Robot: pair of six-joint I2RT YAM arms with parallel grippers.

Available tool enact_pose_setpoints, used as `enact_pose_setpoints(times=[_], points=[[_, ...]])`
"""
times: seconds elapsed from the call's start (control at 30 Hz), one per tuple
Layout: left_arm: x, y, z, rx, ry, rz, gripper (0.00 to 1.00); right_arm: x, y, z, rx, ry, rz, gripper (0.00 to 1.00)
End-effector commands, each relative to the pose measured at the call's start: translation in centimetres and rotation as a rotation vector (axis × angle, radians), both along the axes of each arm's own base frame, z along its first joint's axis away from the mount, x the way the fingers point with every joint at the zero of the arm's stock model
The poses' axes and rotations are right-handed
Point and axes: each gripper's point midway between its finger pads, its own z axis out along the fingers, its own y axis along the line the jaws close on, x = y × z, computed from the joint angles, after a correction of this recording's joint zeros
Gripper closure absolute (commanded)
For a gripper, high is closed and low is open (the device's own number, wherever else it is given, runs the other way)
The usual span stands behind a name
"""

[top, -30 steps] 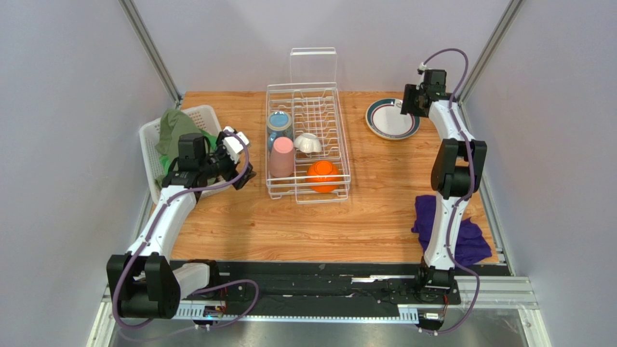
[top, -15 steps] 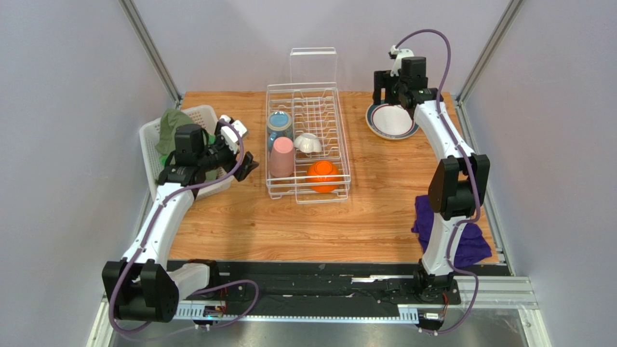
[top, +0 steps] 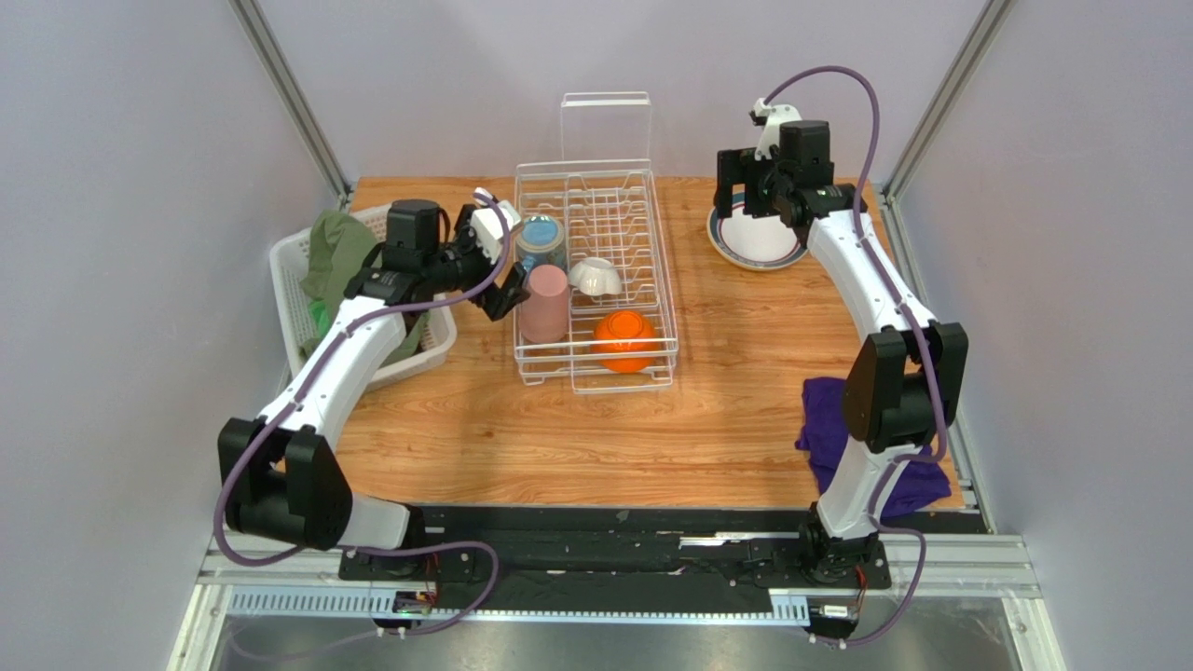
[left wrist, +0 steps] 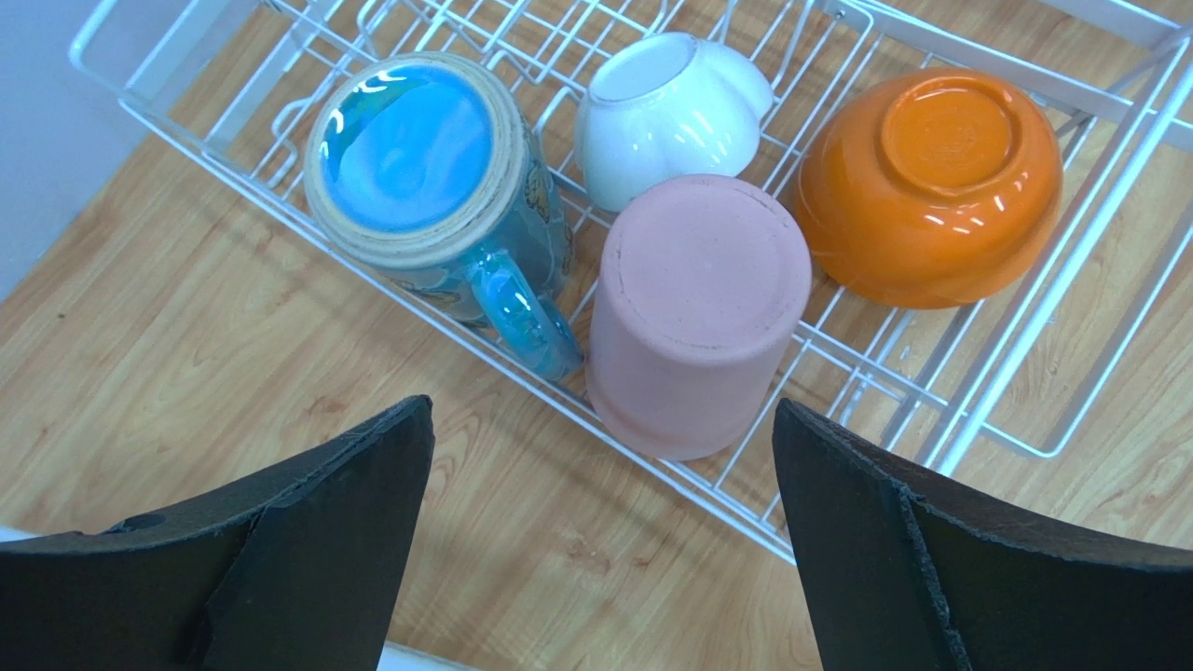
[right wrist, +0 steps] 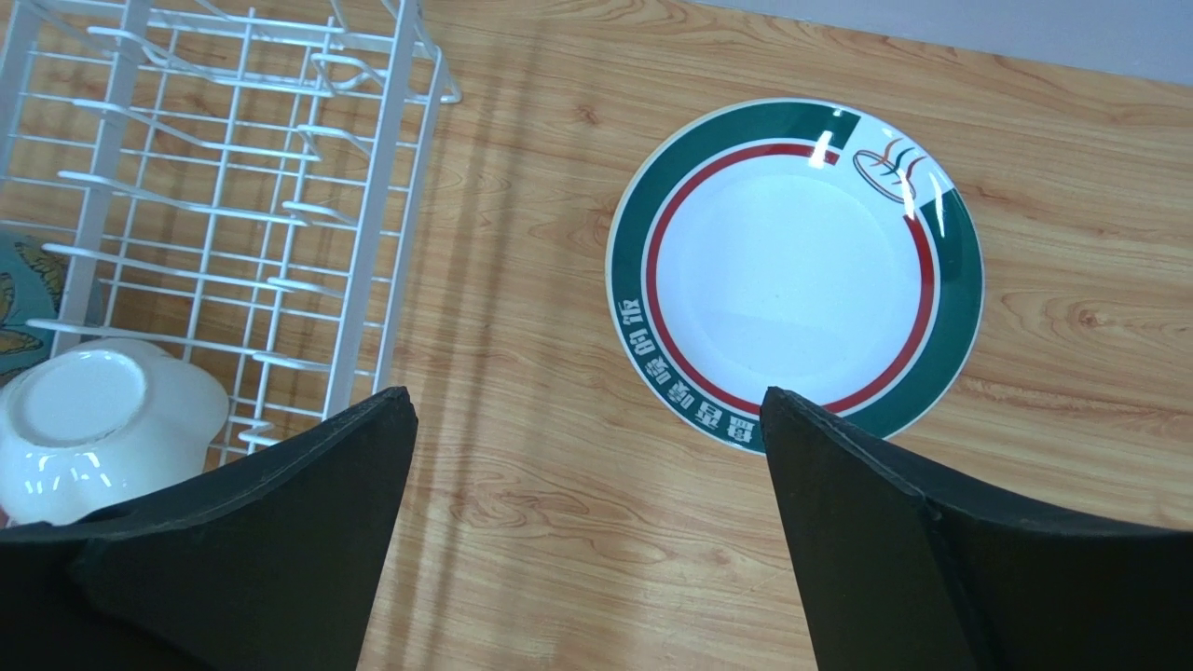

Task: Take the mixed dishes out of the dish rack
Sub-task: Pick up the cup from the dish rack.

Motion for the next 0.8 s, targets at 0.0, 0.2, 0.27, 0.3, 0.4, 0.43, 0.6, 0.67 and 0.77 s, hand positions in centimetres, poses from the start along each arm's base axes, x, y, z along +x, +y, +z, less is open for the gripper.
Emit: enact_pose_setpoints(times=[0.0, 0.2, 0.27, 0.3, 0.4, 0.43, 0.6, 0.67, 0.77], points=[[1.0, -1.2, 0.4, 0.0, 0.011, -0.005, 0.01, -1.5, 0.7, 4.2, 0.021, -0.096, 0.043, 0.0], [0.7, -2.8, -0.1, -0.003, 0.034, -0.054, 0.01, -2.6, 0.7, 4.4, 0.014, -0.105, 0.064, 0.0], [0.7, -3.2, -0.2, -0.004, 0.041, -0.067, 0.01, -2.7, 0.7, 4.3, 0.011, -0.102, 0.066, 0.0], [0.8, -3.3, -0.4, -0.004, 0.05, -0.067, 0.01, -2.8, 0.7, 4.3, 0.011, -0.101, 0.068, 0.0], [1.0, -3.7, -1.2, 0.004, 0.068, -0.077, 0.01, -2.9, 0.6, 3.9, 0.003, -0.092, 0.07, 0.0], [1.0, -3.8, -1.4, 0.007, 0.07, -0.077, 0.01, -3.0, 0.6, 3.9, -0.001, -0.092, 0.072, 0.0], [1.6, -4.4, -2.9, 0.021, 0.097, -0.086, 0.01, -3.4, 0.4, 3.4, -0.017, -0.085, 0.072, 0.0], [1.8, -4.6, -3.1, 0.023, 0.094, -0.089, 0.01, -3.5, 0.3, 3.3, -0.02, -0.087, 0.073, 0.0], [2.0, -5.0, -3.4, 0.021, 0.098, -0.094, 0.03, -3.7, 0.1, 2.8, -0.03, -0.083, 0.07, 0.0]])
